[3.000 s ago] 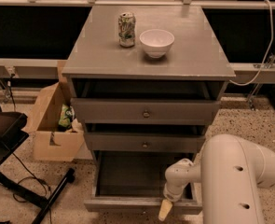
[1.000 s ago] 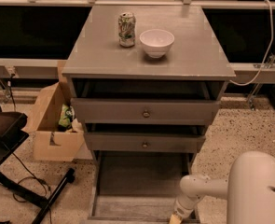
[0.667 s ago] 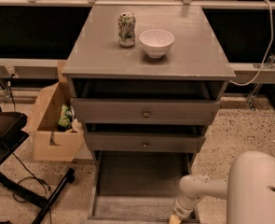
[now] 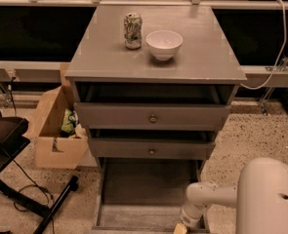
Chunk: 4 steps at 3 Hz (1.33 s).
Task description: Open bottom drawer
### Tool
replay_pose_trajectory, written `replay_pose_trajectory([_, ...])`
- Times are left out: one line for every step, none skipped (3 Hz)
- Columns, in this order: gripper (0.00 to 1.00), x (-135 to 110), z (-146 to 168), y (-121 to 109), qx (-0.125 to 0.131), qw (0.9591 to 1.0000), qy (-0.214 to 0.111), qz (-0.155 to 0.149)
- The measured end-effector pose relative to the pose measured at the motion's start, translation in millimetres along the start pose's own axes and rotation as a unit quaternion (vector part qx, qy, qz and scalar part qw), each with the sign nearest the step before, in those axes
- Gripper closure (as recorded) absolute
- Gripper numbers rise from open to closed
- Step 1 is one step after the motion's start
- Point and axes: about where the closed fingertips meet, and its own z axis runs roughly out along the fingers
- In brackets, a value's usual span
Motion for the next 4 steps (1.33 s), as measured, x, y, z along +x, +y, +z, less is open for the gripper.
replay_pose_trajectory([0.0,0,-16,2,-0.007,0.9999,-0.002,-0.008])
replay_pose_trajectory([0.0,3,-61,15,0.0,0.9999,0.002,-0.015])
replay_pose_trajectory([0.0,10,-148,68,0.013,0.9993,0.029,-0.021])
replay_pose_trajectory([0.0,16,-218,112,0.026,0.998,0.056,-0.011])
